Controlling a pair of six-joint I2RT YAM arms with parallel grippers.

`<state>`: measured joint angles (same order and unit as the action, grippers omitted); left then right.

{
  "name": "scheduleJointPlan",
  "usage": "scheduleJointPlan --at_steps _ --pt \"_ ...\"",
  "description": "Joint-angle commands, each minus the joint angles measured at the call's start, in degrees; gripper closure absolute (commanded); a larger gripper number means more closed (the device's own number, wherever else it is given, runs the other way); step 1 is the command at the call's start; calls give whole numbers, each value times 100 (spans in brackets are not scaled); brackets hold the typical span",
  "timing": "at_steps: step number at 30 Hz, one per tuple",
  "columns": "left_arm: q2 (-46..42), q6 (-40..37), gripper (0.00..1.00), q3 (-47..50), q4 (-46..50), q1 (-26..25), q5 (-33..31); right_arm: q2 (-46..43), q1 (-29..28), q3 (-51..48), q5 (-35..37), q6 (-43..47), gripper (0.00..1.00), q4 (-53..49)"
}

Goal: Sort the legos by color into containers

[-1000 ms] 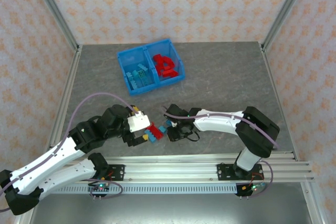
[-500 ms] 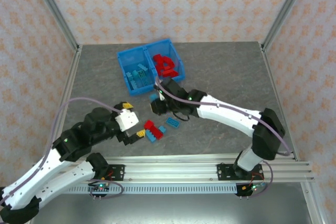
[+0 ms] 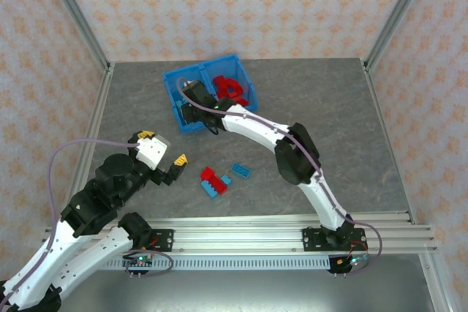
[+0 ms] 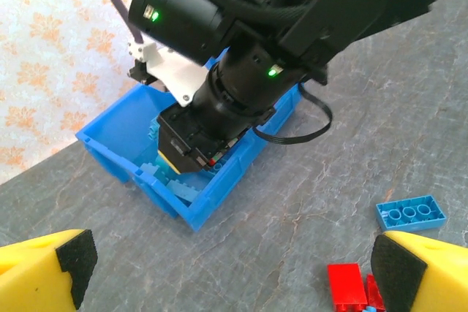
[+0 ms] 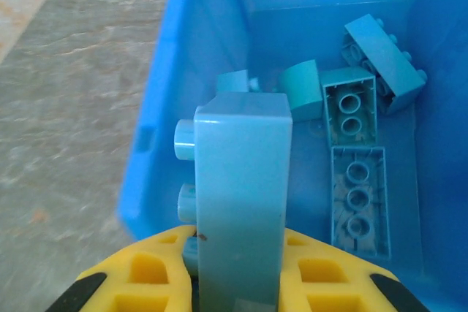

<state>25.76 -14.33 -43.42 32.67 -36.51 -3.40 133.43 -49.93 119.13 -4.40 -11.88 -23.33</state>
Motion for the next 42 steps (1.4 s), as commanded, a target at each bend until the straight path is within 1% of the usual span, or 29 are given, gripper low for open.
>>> scheduleJointPlan --at_steps 1,6,9,12,13,16,19,23,29,31,35,36,37,38,39,40,41,42 --pt "142 125 0 -148 -63 130 156 487 118 776 285 93 79 -362" --pt "117 104 0 -156 -42 179 178 1368 186 2026 150 227 75 -863" --pt "69 10 0 -107 -83 180 237 1563 211 2357 189 244 69 -971" --pt "64 -52 0 -85 -102 187 270 1473 221 2369 258 196 60 -1010" --pt "62 -59 0 -88 -96 188 272 1423 221 2361 256 199 58 -1039" --pt "85 -66 0 -79 -111 188 263 1127 221 2242 232 245 57 -1128" --pt "99 -76 0 -74 -111 197 256 645 225 1866 195 320 57 -1119" --pt "120 -119 0 -55 -112 197 180 -373 223 838 239 464 57 -1020" --pt "225 -265 0 34 -207 197 136 -2792 230 -1872 397 606 53 -536" --pt "334 -213 0 59 -256 197 12 -3892 230 -3103 351 512 49 -207" --pt "554 107 0 45 -371 206 -337 -5832 231 -5136 281 102 36 436" --pt "624 350 0 -27 -403 206 -352 -6175 230 -5419 314 22 33 456" --pt "716 901 0 -138 -456 201 -525 -6476 230 -5665 334 -60 29 385" --pt "839 1758 0 -258 -479 197 -909 -6826 229 -5880 379 -143 25 197" --pt "972 2764 0 -395 -325 197 -1432 -6991 229 -5978 387 -154 23 45" --pt "1189 3992 2 -620 124 197 -1950 -7187 230 -6090 403 -136 20 -244" --pt "1440 4977 5 -840 581 197 -2231 -7318 230 -6155 490 -122 19 -511" --pt "1695 5649 7 -1024 986 197 -2354 -7387 230 -6189 637 -137 17 -750"
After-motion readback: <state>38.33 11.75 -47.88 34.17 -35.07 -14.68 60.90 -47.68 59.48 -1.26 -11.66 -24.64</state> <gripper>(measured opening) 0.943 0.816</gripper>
